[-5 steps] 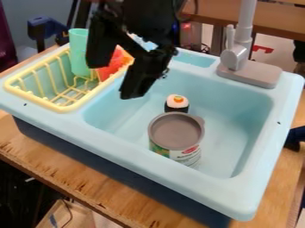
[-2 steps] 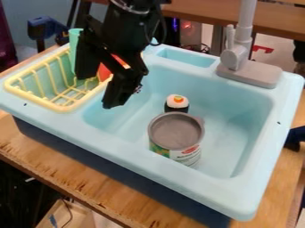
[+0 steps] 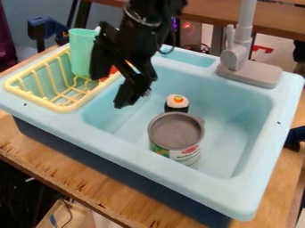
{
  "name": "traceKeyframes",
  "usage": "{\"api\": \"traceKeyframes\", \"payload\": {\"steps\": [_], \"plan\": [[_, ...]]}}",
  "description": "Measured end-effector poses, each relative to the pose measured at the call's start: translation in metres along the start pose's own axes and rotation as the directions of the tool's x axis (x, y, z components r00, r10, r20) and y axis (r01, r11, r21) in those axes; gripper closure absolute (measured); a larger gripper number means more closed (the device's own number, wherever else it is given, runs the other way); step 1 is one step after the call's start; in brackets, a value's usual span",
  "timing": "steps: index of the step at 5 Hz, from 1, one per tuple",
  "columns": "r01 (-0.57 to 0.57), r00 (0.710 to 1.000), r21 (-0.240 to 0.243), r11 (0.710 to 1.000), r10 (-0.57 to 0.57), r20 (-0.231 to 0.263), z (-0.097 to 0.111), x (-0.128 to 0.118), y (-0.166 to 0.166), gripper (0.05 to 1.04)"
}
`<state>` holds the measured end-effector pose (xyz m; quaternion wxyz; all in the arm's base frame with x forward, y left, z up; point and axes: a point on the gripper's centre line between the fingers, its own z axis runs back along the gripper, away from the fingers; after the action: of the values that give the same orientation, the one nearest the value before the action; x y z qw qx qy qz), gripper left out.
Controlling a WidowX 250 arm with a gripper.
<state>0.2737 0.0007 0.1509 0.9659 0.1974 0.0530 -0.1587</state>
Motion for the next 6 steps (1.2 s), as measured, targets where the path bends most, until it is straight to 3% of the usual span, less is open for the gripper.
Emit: {"api": "traceKeyframes", "payload": {"steps": [3,4,6], "plan": [[0.092,0.995,-0.009,0.996,-0.091,0.042,-0.007,0.028,-0.027,0.083],[0.084,0.994,-0.058,0.995,-0.079,0.082,-0.007,0.034,-0.039,0.083],[0.102,0.973,-0.118,0.988,-0.075,0.216,0.012,0.059,-0.072,0.083]]}}
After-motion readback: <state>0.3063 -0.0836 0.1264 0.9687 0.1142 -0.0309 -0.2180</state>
